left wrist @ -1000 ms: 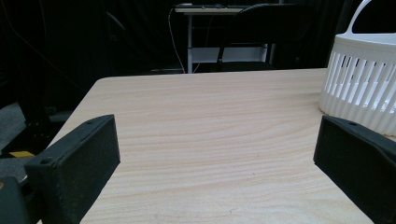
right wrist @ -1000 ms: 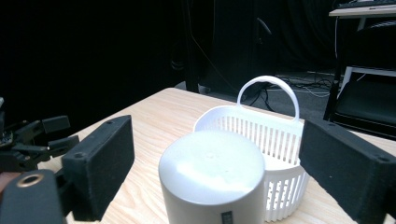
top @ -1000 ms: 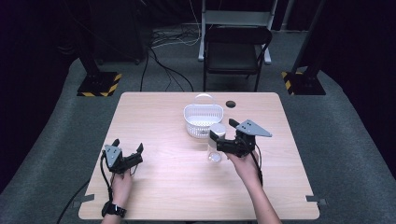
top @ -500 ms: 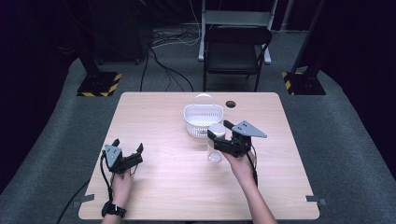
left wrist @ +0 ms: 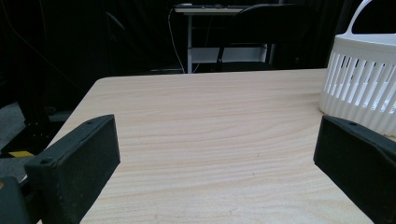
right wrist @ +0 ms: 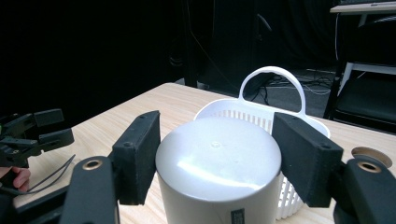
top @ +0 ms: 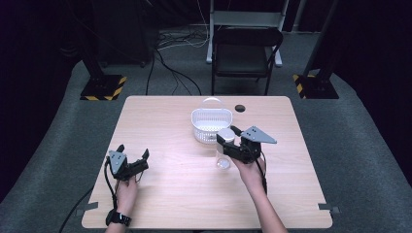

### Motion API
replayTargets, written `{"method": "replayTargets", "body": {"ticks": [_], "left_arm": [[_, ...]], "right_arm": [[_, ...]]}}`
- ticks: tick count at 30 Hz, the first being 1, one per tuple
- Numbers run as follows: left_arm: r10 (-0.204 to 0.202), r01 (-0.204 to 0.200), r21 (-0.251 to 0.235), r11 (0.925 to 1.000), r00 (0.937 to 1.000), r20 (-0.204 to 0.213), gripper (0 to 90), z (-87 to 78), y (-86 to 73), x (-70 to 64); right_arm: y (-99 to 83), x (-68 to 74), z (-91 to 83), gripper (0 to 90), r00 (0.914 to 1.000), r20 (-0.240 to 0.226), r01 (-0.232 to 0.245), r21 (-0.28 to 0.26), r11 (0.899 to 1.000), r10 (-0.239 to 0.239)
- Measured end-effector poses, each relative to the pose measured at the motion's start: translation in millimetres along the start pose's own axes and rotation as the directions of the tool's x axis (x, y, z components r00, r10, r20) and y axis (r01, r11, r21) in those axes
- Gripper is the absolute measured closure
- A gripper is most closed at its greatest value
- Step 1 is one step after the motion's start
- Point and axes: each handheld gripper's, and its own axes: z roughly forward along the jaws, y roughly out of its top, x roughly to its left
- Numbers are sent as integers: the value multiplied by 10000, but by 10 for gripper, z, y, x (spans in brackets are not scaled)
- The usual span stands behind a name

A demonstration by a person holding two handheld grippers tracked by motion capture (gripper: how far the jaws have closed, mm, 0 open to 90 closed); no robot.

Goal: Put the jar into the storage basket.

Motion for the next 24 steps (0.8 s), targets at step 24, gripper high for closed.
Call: {"method": "replayTargets", "body": {"ticks": [24], "left_arm": [[-7,7,-2,10000,10000,5,1,0,0,1]], "right_arm": [[349,19,-159,339,9993,-372,-40,70,10000,43]]}}
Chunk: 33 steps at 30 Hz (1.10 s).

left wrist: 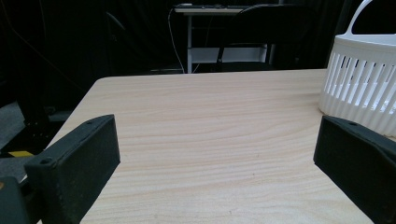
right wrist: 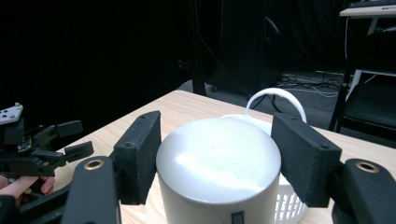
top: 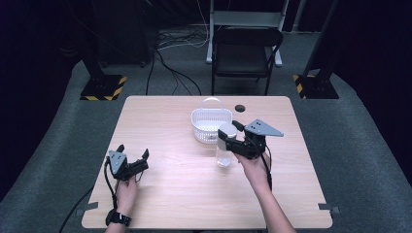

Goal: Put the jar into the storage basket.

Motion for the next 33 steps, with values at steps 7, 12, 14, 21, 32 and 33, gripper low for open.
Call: {"method": "replayTargets", "body": {"ticks": [7,12,14,21,32,33], "left_arm": [[7,-7,4,10000,10000,-2,1,0,0,-1],[17,-17,10,10000,10000,-3,1,0,0,-2],[16,-16,7,10000,10000,-3,1,1,0,-3],[18,-18,9,10000,10000,-5,1,1,0,-3],[32,-32,13,10000,10000,1,1,1,1,-4],[26,-26,11,10000,10000,2,1,1,1,-4]], "right_arm": [[169,-5,-92,339,9999,-38,103,-87,9999,-104],[315,0,-160,339,9998,-100,176,-162,9997,-178],[372,-1,-185,339,9997,-115,211,-216,9995,-214],[565,-2,-253,339,9994,-154,311,-294,9991,-315],[837,30,-324,340,9989,-231,398,-523,9978,-410],[859,32,-328,340,9989,-234,393,-518,9979,-406]]}}
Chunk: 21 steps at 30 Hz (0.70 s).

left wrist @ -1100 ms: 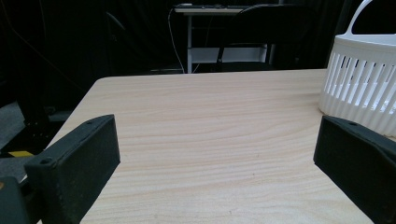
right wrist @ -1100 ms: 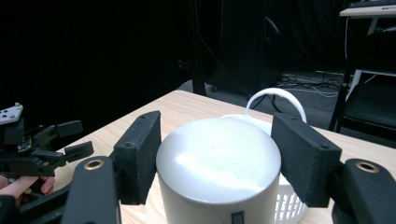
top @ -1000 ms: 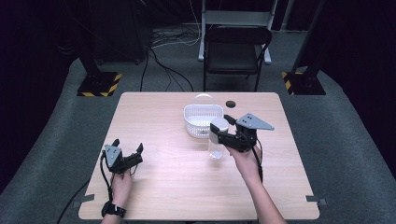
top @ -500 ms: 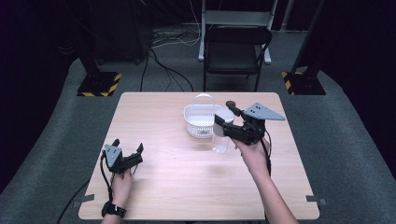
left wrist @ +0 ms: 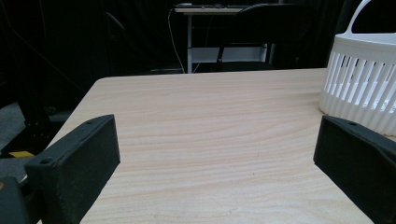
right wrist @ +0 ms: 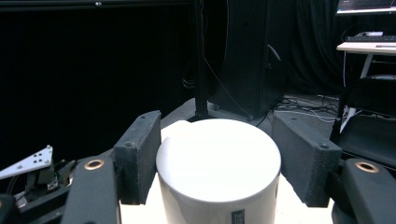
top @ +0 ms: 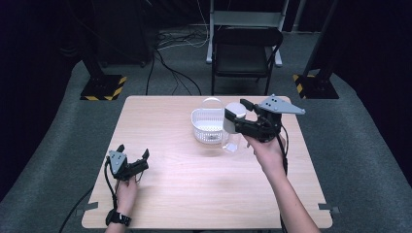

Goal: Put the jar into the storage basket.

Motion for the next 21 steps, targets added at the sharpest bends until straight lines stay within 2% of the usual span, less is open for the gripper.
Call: {"method": "replayTargets", "body": {"ticks": [7,21], "left_arm": [[-14,14,-3,10000,10000,10,1,0,0,2],[7,-7,-7,10000,10000,27,1,2,0,-3]], "right_arm": [[87,0,-14,340,10000,-27,-48,-72,10000,48],[86,-24,17,340,9999,-51,-92,-80,9999,91]]}}
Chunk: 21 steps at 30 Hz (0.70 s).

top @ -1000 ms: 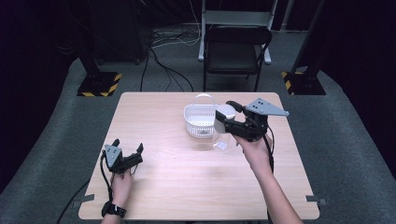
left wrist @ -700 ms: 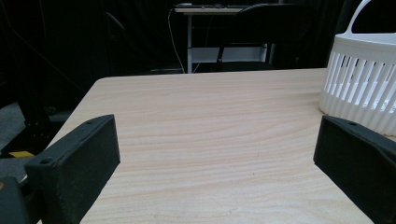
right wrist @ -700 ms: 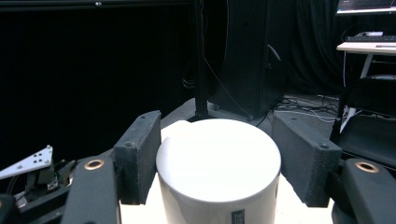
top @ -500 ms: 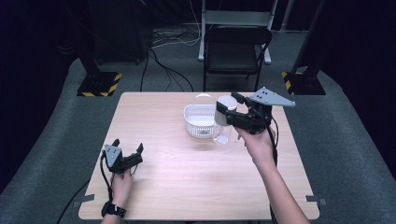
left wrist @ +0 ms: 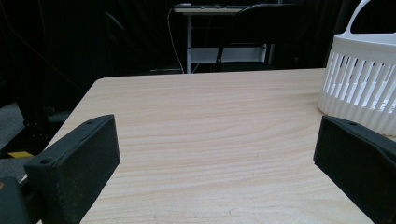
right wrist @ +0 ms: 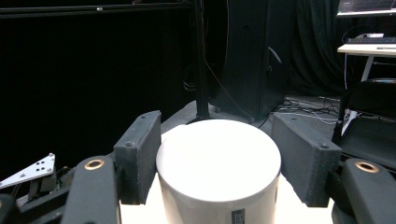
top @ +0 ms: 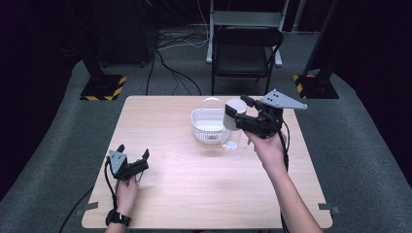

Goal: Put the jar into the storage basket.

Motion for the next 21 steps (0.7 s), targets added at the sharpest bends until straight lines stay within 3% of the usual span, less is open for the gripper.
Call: {"method": "replayTargets", "body": {"ticks": [10,21], "left_arm": [[1,-1,-6,10000,10000,12,1,0,0,0],[-16,16,-13,10000,10000,23,1,-1,0,2]], "right_arm": [[46,-24,181,340,10000,16,-5,-29,10000,5],[126,-100,524,340,9999,160,-18,24,10000,17]]}}
